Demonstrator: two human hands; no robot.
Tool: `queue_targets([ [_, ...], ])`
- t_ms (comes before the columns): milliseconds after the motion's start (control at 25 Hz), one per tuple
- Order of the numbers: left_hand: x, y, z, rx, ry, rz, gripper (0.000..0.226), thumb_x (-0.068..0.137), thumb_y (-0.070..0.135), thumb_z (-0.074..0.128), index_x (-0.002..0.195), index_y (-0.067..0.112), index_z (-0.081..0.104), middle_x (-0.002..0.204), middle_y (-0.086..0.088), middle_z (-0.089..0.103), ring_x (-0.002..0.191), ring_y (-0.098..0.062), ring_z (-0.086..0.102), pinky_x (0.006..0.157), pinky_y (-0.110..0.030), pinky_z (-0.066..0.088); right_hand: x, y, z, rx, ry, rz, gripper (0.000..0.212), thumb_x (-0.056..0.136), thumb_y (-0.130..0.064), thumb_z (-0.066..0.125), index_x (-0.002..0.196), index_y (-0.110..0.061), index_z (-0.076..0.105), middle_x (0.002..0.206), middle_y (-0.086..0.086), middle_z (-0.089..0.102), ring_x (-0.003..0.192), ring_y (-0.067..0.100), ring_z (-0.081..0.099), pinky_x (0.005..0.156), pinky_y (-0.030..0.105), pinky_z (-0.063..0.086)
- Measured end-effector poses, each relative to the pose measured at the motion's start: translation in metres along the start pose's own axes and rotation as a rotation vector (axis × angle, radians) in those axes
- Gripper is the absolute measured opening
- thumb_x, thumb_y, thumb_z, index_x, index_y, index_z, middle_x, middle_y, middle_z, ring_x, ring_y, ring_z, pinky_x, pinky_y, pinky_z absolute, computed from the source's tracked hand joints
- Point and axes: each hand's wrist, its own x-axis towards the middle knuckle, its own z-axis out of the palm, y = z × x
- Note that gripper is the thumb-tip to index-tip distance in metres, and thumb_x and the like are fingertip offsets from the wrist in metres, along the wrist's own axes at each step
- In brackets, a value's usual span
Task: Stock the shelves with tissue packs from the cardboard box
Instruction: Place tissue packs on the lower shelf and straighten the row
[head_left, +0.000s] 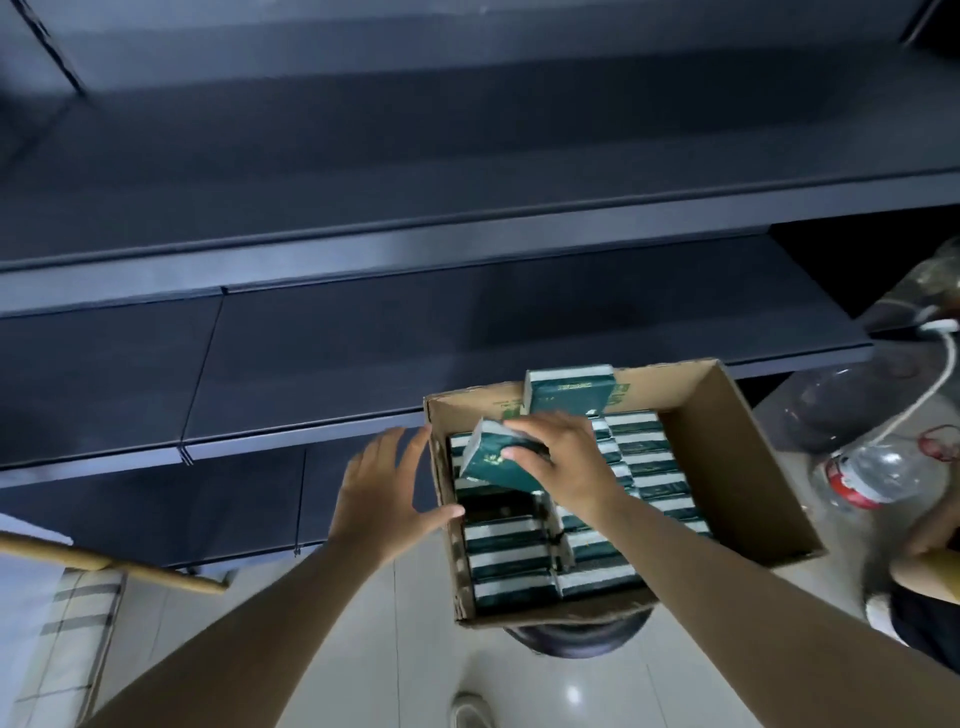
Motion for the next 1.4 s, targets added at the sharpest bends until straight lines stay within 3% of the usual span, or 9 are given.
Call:
queue_targets([
  [320, -0.016, 0.085, -0.096, 0.155, 0.169, 0.098, 0.099, 0.078, 0.076, 0.046, 0.151, 0.027, 0.001, 0.156, -0.008, 0.012, 0.144, -0.024, 0.008, 0.114, -0.039, 0.014, -0.018, -0.049, -0.148, -0.022, 0.030, -0.040, 0.030, 0.088, -0.026, 0.063, 0.117, -0.017, 0.062, 0.103, 0.000, 0.063, 0.100, 0.019, 0.054, 0.092, 0.042, 0.041],
  [560, -0.007, 0.164, -0.134, 0.192, 0.279, 0.119, 0.099, 0.079, 0.074, 0.045, 0.152, 0.024, 0.001, 0.156, -0.009, 0.012, 0.145, -0.025, 0.007, 0.115, -0.039, 0.013, -0.021, -0.044, -0.240, -0.047, 0.053, -0.115, 0.033, 0.089, -0.026, 0.062, 0.120, -0.017, 0.061, 0.108, -0.004, 0.062, 0.105, 0.016, 0.053, 0.096, 0.038, 0.039],
  [760, 0.009, 0.244, -0.157, 0.181, 0.451, 0.059, 0.102, 0.074, 0.077, 0.049, 0.151, 0.020, 0.015, 0.150, -0.011, 0.028, 0.140, -0.027, 0.022, 0.112, -0.040, 0.022, -0.016, -0.017, -0.330, -0.059, 0.019, -0.214, 0.033, 0.090, -0.025, 0.061, 0.123, -0.016, 0.060, 0.108, -0.002, 0.061, 0.106, 0.016, 0.053, 0.099, 0.035, 0.038],
  [920, 0.021, 0.319, -0.188, 0.192, 0.535, 0.012, 0.104, 0.072, 0.080, 0.044, 0.152, 0.022, 0.011, 0.153, -0.011, 0.023, 0.142, -0.027, 0.018, 0.113, -0.039, 0.019, -0.013, 0.000, -0.407, -0.095, 0.036, -0.329, 0.030, 0.090, -0.024, 0.061, 0.119, -0.019, 0.061, 0.101, -0.010, 0.058, 0.100, 0.015, 0.052, 0.095, 0.037, 0.040],
  [1080, 0.044, 0.385, -0.232, 0.255, 0.633, 0.067, 0.107, 0.065, 0.083, 0.038, 0.148, 0.015, 0.028, 0.147, -0.017, 0.035, 0.137, -0.032, 0.031, 0.108, -0.044, 0.029, -0.004, 0.011, -0.483, -0.118, 0.113, -0.407, 0.028, 0.090, -0.023, 0.061, 0.118, -0.020, 0.062, 0.098, -0.008, 0.059, 0.094, 0.013, 0.050, 0.090, 0.038, 0.041],
  [1400, 0.135, 0.477, -0.336, 0.264, 0.840, 0.197, 0.104, 0.067, 0.085, 0.031, 0.142, 0.013, 0.041, 0.136, -0.019, 0.048, 0.127, -0.035, 0.045, 0.100, -0.048, 0.040, 0.059, 0.026, -0.621, -0.266, 0.292, -0.444, 0.031, 0.091, -0.026, 0.059, 0.121, -0.017, 0.060, 0.105, -0.002, 0.061, 0.101, 0.017, 0.051, 0.091, 0.032, 0.039],
])
